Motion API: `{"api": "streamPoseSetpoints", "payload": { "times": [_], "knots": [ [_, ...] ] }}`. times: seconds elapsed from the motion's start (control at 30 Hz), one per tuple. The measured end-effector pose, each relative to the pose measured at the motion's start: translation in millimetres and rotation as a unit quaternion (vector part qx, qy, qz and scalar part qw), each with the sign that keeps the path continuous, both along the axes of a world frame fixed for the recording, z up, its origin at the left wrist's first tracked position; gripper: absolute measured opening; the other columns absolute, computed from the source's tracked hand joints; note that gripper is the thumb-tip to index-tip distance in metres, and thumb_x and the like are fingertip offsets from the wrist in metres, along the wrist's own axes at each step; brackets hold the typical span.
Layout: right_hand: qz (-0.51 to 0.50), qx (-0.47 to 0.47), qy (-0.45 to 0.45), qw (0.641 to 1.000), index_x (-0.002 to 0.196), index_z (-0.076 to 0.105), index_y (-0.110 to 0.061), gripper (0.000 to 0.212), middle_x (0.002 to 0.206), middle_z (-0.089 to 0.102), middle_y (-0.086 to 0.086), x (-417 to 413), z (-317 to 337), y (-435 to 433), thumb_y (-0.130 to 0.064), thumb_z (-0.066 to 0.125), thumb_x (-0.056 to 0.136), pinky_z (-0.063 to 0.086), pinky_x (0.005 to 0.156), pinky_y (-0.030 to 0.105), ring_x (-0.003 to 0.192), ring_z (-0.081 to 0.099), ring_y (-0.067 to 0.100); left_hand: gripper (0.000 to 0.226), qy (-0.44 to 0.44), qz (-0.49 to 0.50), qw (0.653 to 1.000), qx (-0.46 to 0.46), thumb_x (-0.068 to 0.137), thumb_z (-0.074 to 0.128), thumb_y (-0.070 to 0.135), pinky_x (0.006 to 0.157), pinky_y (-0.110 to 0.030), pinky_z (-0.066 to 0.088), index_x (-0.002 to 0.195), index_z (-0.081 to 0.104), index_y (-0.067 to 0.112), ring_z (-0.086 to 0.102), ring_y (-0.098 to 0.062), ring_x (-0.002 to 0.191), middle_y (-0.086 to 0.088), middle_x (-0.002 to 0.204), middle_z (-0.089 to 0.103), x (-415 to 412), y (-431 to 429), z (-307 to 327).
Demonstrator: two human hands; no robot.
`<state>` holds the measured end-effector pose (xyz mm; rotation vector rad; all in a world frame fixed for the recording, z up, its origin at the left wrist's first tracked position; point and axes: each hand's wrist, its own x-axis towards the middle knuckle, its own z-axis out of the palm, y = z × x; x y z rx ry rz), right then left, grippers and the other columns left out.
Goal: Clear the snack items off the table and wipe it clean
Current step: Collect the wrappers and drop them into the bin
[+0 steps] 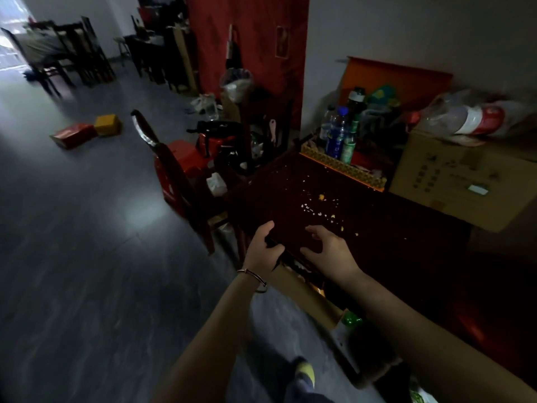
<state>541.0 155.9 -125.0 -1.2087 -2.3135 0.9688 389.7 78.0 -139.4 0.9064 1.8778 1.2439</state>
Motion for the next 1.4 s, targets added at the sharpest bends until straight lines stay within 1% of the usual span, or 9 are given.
{"api": "streamPoseSetpoints", "payload": {
  "times": [0.1,0.4,0.6,0.73,0.93,1.1,1.2,1.3,1.4],
  "knots": [
    [-0.021,-0.005,0.006,1.000,0.133,0.046,-0.023,0.054,0.130,0.056,0.002,-11,-4,34,-0.027,0.068,0.084,0.039,0.086,0.014,0.120,0.052,0.011,0.063,-0.016,-0.008,1.000,0.006,0.082,0.060,0.003,0.098,-0.019,0.035,0.140,0.038,0.014,0.044,-0.006,0.119,-0.001,0.138,0.045,-12,36,-4],
    [-0.085,-0.041,-0.002,0.996,0.133,0.048,-0.021,0.053,0.123,0.060,0.003,-32,-20,130,-0.022,0.068,0.084,0.038,0.081,0.013,0.113,0.056,0.013,0.063,-0.014,-0.054,0.998,-0.017,0.085,0.060,0.005,0.088,-0.011,0.032,0.142,0.037,0.019,0.040,-0.001,0.115,0.008,0.132,0.043,-54,146,-15],
    [-0.149,-0.071,-0.024,0.986,0.130,0.051,-0.021,0.053,0.124,0.060,0.008,-47,-44,184,-0.024,0.070,0.081,0.044,0.093,0.024,0.119,0.055,0.017,0.066,-0.019,-0.114,0.992,-0.056,0.083,0.063,0.008,0.101,-0.021,0.033,0.142,0.036,0.020,0.041,-0.009,0.128,0.004,0.142,0.042,-77,206,-36],
    [-0.205,-0.090,-0.039,0.974,0.130,0.052,-0.021,0.052,0.124,0.060,0.007,-58,-62,218,-0.024,0.070,0.081,0.042,0.090,0.022,0.118,0.055,0.017,0.067,-0.008,-0.173,0.982,-0.076,0.082,0.065,0.013,0.111,-0.037,0.036,0.141,0.037,0.026,0.041,-0.012,0.131,0.005,0.143,0.042,-92,252,-49],
    [-0.293,-0.122,-0.041,0.948,0.127,0.054,-0.019,0.049,0.120,0.061,0.002,-85,-84,264,-0.025,0.069,0.081,0.041,0.087,0.020,0.113,0.056,0.015,0.066,0.033,-0.280,0.952,-0.116,0.084,0.061,0.010,0.109,-0.024,0.029,0.142,0.035,0.025,0.034,-0.011,0.136,0.005,0.148,0.035,-111,322,-69],
    [-0.350,-0.145,-0.037,0.925,0.124,0.056,-0.020,0.048,0.120,0.060,0.001,-100,-110,288,-0.030,0.070,0.079,0.047,0.089,0.025,0.109,0.057,0.016,0.065,0.050,-0.335,0.931,-0.137,0.085,0.062,0.010,0.113,-0.031,0.031,0.142,0.036,0.025,0.033,-0.012,0.137,0.005,0.147,0.035,-121,366,-91],
    [-0.371,-0.152,-0.045,0.915,0.122,0.059,-0.017,0.046,0.122,0.055,0.004,-106,-123,295,-0.026,0.071,0.079,0.048,0.095,0.032,0.111,0.057,0.020,0.061,0.080,-0.353,0.922,-0.140,0.085,0.062,0.008,0.107,-0.025,0.032,0.140,0.040,0.022,0.038,-0.012,0.132,0.003,0.141,0.041,-121,382,-107],
    [-0.373,-0.159,-0.064,0.912,0.124,0.057,-0.017,0.046,0.125,0.051,0.005,-110,-136,301,-0.024,0.069,0.081,0.049,0.095,0.032,0.114,0.054,0.022,0.056,0.121,-0.364,0.912,-0.142,0.084,0.063,0.008,0.098,-0.018,0.031,0.136,0.045,0.020,0.042,-0.013,0.127,0.001,0.133,0.046,-119,394,-122],
    [-0.369,-0.172,-0.080,0.910,0.127,0.055,-0.019,0.047,0.127,0.048,0.004,-113,-147,311,-0.023,0.067,0.082,0.049,0.094,0.033,0.115,0.052,0.022,0.052,0.175,-0.377,0.899,-0.139,0.083,0.065,0.014,0.103,-0.023,0.036,0.132,0.049,0.019,0.043,-0.015,0.124,-0.001,0.128,0.048,-118,407,-133]
  ]
}}
